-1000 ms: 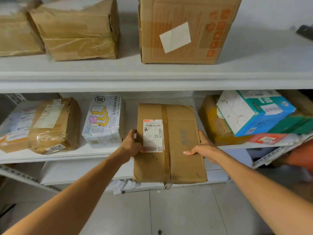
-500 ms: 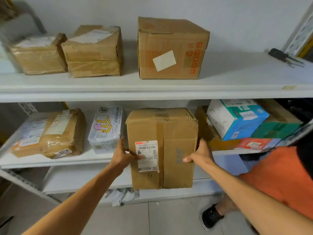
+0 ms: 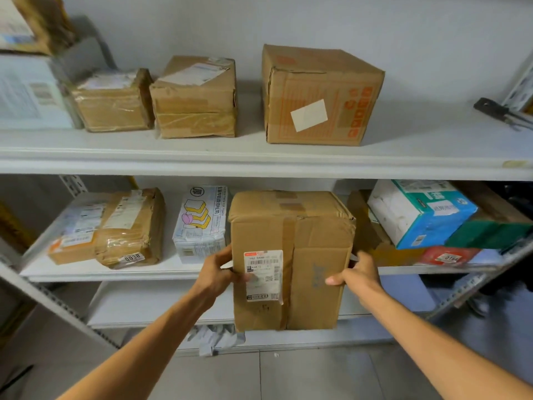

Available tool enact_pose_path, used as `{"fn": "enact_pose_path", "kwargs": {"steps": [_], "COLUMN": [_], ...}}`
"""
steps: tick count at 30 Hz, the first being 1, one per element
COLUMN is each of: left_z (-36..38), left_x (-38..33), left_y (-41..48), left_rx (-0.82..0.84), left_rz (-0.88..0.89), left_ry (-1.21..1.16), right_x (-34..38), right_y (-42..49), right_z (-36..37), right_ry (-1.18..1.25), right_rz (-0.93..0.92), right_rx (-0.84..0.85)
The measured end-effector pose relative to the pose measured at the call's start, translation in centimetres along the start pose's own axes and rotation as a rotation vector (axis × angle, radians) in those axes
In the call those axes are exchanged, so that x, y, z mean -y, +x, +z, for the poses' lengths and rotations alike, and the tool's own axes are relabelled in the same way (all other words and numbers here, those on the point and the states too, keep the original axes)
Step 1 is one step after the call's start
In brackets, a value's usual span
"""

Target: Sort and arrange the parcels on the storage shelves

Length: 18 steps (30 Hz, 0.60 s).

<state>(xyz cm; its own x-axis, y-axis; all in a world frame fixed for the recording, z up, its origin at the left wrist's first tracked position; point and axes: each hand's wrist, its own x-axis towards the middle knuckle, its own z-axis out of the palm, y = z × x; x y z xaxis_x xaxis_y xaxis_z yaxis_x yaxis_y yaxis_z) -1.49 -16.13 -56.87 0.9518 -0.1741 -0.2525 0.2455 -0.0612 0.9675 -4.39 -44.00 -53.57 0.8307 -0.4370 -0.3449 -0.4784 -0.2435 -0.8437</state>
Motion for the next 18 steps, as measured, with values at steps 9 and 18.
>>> {"fn": "enact_pose_path", "kwargs": {"steps": [9, 18], "left_z": [3.4, 1.0], "left_x": [-1.0, -2.0], "left_y": [-2.4, -1.1], "left_rx": [-0.012, 0.074], "left_rz": [0.121, 0.018], "left_ry": [0.015, -0.117], "right_x": [-1.1, -0.4], "right_y": [2.0, -0.3], "right_z": [-1.5, -1.6], "right_ry": [0.283, 0.245], "right_rz": [0.221, 0.111], "right_rx": [-0.019, 0.017]}}
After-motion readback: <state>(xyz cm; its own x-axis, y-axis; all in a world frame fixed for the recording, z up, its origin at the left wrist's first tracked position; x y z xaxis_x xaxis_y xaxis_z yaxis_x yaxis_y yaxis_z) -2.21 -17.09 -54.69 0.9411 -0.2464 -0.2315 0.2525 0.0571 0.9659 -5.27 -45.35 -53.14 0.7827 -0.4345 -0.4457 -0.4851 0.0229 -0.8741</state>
